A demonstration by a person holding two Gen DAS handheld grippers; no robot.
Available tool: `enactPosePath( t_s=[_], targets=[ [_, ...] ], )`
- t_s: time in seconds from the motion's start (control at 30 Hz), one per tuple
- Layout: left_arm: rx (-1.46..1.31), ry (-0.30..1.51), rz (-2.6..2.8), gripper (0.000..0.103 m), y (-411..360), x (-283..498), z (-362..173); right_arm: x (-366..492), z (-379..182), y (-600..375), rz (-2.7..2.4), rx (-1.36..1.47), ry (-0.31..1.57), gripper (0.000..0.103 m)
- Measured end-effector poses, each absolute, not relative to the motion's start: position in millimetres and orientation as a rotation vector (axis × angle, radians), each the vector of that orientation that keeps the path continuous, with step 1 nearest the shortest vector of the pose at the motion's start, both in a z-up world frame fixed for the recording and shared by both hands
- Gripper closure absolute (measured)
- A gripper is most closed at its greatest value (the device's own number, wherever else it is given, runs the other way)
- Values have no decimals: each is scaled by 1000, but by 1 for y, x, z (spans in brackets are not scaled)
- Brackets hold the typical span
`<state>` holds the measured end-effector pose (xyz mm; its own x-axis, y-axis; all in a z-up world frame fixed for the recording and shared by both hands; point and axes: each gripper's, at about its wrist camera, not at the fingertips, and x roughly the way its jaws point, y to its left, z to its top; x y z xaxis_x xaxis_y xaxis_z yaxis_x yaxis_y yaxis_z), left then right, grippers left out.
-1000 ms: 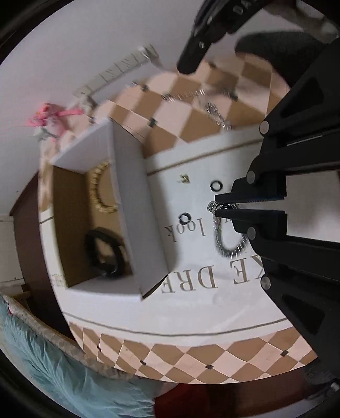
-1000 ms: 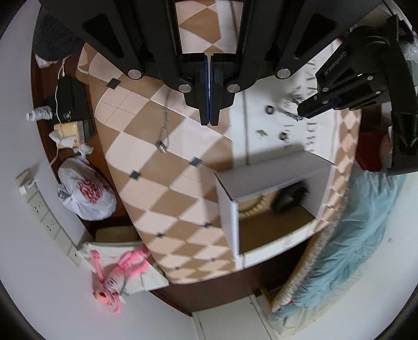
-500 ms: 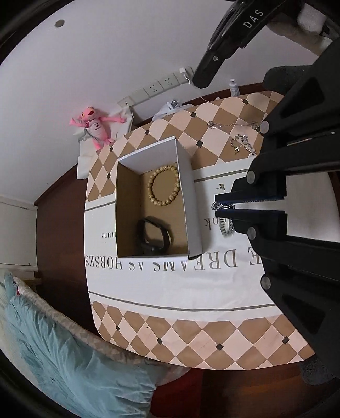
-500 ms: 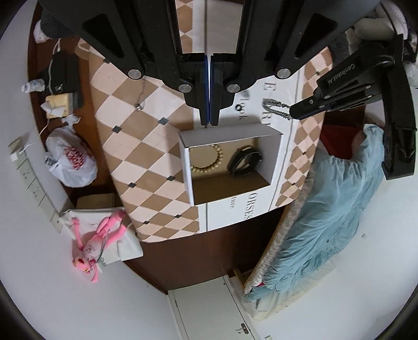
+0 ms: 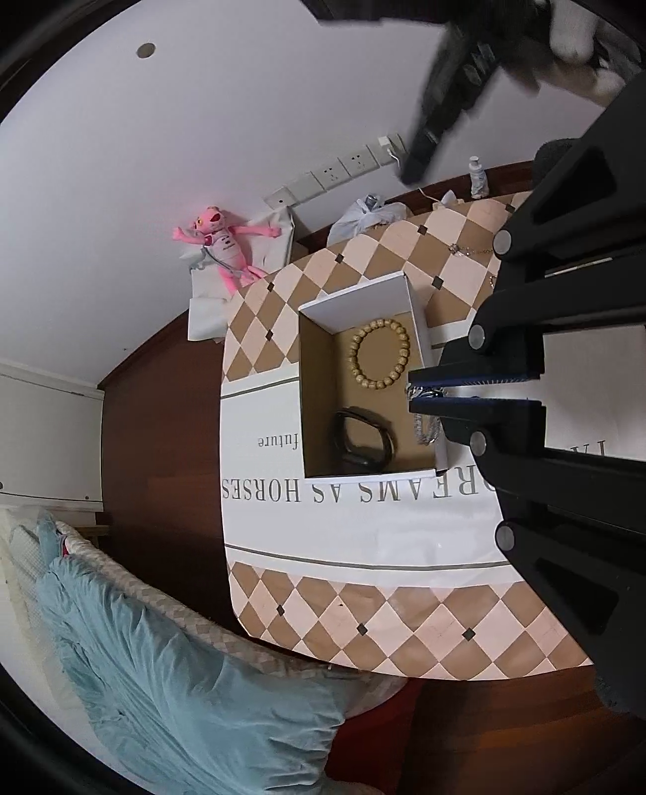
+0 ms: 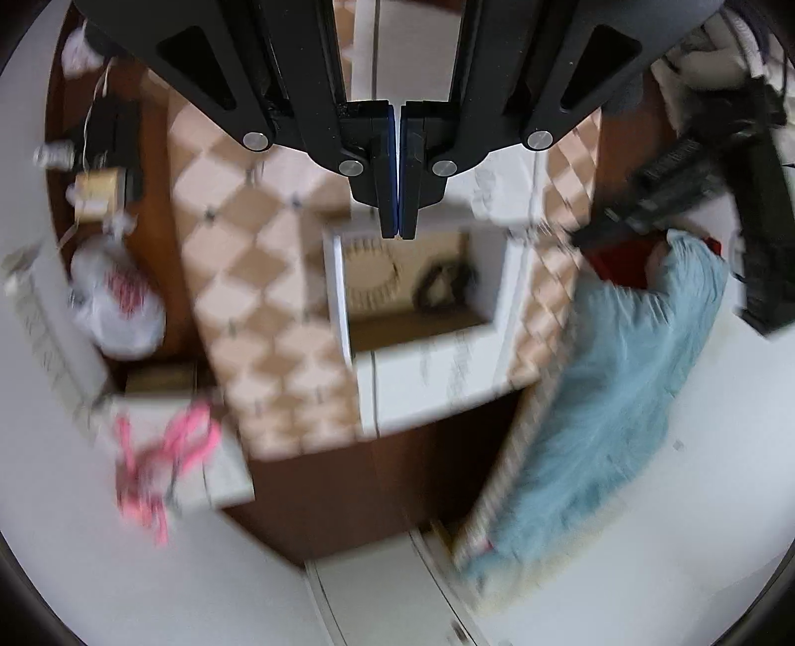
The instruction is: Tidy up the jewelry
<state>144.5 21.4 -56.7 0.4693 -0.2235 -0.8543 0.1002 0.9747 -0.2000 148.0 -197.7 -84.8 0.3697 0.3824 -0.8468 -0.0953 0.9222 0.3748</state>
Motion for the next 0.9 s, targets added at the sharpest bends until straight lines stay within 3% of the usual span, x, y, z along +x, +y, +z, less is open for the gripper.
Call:
enactPosePath(
  t_s=[0.07, 0.13, 0.17, 0.4, 0.43, 0.5, 0.9],
  targets=[
    [-124, 1079, -198, 101, 19, 141, -66, 145, -112, -198, 295, 282, 1223, 87],
    [-125, 1099, -196, 101, 17, 136, -76, 139, -140, -198, 278, 280, 1278, 61],
    [-129, 1119, -198, 101, 16, 133, -86, 136, -156, -199, 262, 277, 1310, 60],
    [-146, 1198, -180, 101, 6, 112, -131, 124, -225, -195, 175, 192, 1408, 61],
    [-146, 1207, -179, 101, 5, 111, -135, 123, -231, -193, 170, 172, 1420, 66],
    [-150, 1219, -175, 101, 4, 108, -141, 118, -233, -187, 179, 112, 1395, 98],
    [-254, 1192, -82, 99, 41, 100, -127, 107, -156, -198, 252, 278, 1210, 99]
  ],
)
